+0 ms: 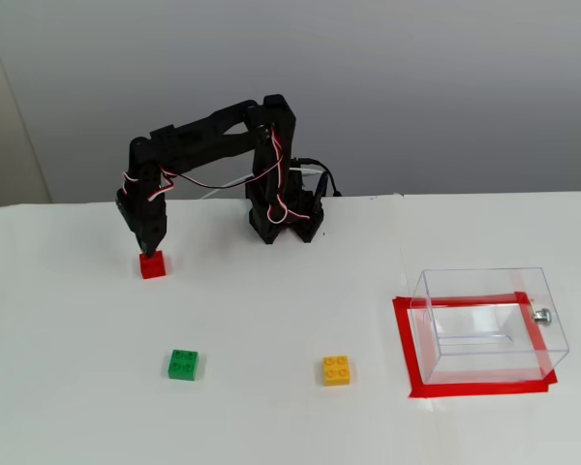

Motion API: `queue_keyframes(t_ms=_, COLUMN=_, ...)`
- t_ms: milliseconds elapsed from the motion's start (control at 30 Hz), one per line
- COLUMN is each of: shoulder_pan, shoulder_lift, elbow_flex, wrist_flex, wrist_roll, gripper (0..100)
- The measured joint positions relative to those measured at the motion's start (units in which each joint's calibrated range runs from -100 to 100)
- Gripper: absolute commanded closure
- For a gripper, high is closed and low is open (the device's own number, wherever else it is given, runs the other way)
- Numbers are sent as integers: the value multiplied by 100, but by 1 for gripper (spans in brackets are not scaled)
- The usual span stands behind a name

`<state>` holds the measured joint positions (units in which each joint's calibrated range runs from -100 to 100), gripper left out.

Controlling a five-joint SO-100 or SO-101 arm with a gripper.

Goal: Pick the red lego brick and place it into the transparent box

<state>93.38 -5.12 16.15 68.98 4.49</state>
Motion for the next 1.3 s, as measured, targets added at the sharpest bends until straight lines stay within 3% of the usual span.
queue_keyframes(t_ms=233, shoulder_pan=-150, shoulder_lift=59, elbow_flex=-97, wrist_flex=0, wrist_roll=0, gripper=97)
queue_keyframes(t_ms=467, shoulder_pan=-192, shoulder_lift=68, elbow_flex=35, wrist_flex=0, wrist_roll=0, gripper=82)
queue_keyframes(t_ms=967, shoulder_pan=-214, shoulder_lift=68, elbow_flex=688, wrist_flex=-9, wrist_roll=0, gripper=80)
queue_keyframes(t_ms=1167, shoulder_pan=-214, shoulder_lift=68, elbow_flex=680, wrist_flex=-9, wrist_roll=5, gripper=67)
queue_keyframes(t_ms=1300, shoulder_pan=-214, shoulder_lift=68, elbow_flex=697, wrist_flex=-9, wrist_roll=5, gripper=66)
